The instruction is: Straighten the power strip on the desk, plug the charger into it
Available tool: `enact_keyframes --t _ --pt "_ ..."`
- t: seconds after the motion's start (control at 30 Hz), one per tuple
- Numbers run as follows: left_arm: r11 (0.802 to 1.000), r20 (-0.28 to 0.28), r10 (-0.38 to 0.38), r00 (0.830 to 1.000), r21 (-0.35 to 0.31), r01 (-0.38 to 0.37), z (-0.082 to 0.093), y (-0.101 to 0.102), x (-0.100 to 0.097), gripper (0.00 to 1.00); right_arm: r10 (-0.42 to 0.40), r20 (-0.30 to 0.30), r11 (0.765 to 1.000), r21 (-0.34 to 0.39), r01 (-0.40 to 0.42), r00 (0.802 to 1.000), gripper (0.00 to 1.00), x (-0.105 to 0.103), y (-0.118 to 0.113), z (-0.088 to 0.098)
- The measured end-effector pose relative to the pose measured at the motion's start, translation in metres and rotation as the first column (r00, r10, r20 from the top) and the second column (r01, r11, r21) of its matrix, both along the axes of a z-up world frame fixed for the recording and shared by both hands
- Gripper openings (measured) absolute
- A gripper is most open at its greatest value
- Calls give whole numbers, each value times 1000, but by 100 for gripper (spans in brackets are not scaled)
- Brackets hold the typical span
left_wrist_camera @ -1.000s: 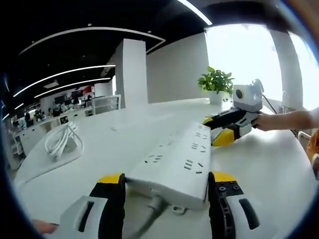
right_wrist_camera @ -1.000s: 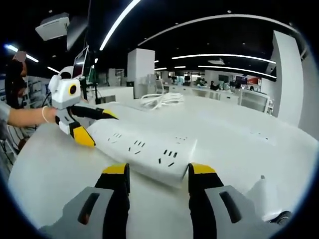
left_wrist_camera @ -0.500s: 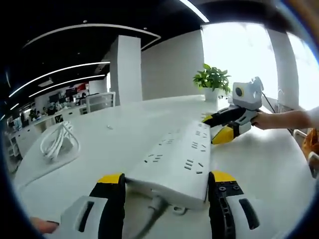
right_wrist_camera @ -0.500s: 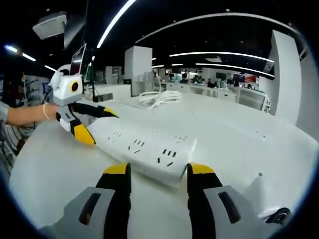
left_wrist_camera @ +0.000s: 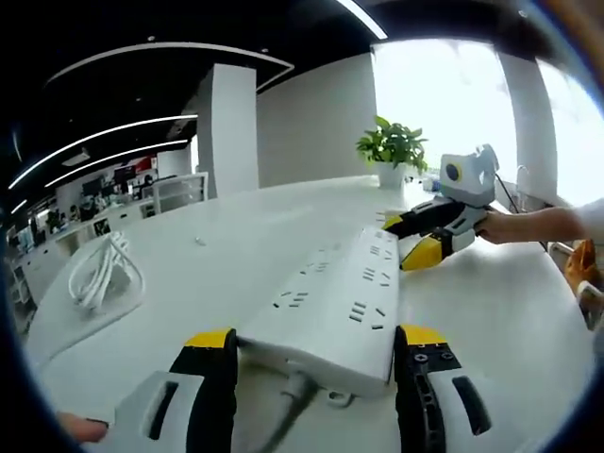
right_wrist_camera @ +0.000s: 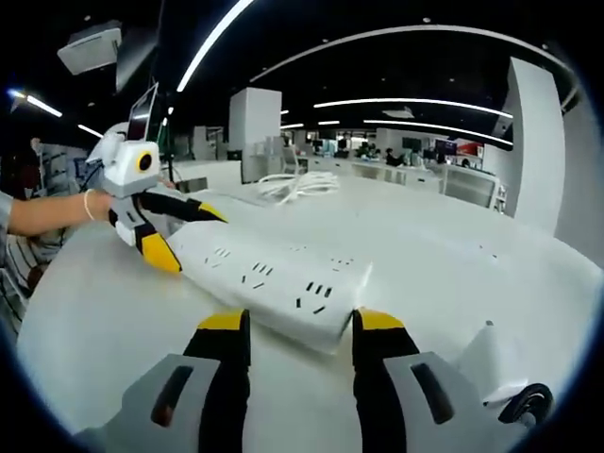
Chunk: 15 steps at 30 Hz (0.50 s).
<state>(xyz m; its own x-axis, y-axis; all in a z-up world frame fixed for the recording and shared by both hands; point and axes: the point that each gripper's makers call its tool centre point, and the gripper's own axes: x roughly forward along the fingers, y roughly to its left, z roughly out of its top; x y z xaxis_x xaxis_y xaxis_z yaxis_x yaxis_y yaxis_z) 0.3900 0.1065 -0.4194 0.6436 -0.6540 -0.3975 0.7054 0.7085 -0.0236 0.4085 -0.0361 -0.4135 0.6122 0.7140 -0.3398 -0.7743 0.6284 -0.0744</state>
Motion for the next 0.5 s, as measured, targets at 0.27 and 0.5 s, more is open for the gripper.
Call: enact_keyframes --t 0.27,0.5 --pt "1000 -8 -22 1000 9 22 0 0 2 68 -9 -3 1000 0 9 1000 40 -1 -1 0" --pt "999 -14 -41 999 14 41 -1 0 4 68 -20 -5 1000 -3 20 1000 39 0 -2 0"
